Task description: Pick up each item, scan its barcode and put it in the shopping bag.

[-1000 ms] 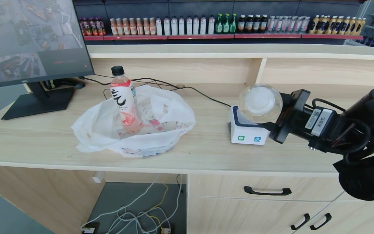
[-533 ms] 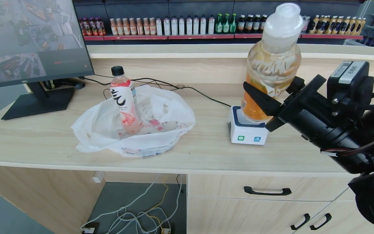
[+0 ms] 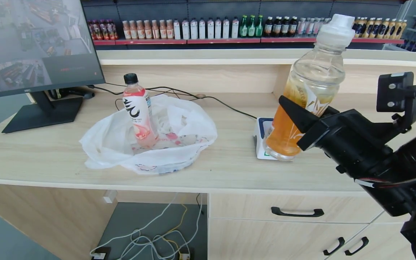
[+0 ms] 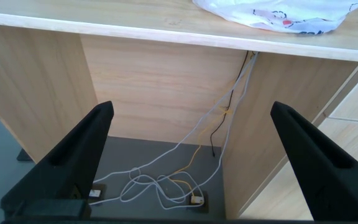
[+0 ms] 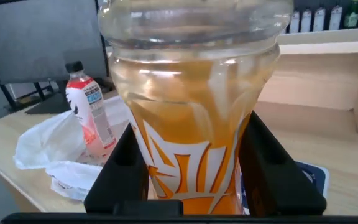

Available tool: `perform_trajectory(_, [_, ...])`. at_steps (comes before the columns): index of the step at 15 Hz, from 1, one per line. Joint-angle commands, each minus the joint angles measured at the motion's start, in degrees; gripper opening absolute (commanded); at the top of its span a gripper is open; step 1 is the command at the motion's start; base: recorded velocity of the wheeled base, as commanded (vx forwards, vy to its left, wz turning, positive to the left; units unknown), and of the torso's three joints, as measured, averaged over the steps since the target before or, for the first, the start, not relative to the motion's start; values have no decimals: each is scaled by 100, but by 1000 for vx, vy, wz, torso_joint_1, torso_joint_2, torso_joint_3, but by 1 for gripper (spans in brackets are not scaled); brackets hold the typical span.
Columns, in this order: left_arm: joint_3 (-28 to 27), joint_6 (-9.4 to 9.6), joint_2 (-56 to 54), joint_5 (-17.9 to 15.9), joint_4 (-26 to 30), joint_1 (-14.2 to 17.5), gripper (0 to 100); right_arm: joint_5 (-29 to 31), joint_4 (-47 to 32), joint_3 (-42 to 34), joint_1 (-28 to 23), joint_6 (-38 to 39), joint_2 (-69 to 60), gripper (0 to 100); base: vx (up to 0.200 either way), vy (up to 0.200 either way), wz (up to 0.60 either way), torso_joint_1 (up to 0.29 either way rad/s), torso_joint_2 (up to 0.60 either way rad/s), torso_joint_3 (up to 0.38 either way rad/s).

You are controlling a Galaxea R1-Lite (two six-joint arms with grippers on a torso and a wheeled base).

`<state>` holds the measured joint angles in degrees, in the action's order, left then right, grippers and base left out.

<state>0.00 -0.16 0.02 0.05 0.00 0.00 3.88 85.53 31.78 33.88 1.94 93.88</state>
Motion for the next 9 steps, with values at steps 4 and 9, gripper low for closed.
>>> perform_trajectory(4, [0, -2, -2, -5, 0, 0, 100, 201, 227, -84, -22, 175, 69, 0, 0, 0, 0, 0, 0, 0])
perform_trajectory(9, [0, -2, -2, 4, 0, 0, 100, 157, 350, -216, -57, 193, -1, 0, 0, 0, 0, 0, 0, 0])
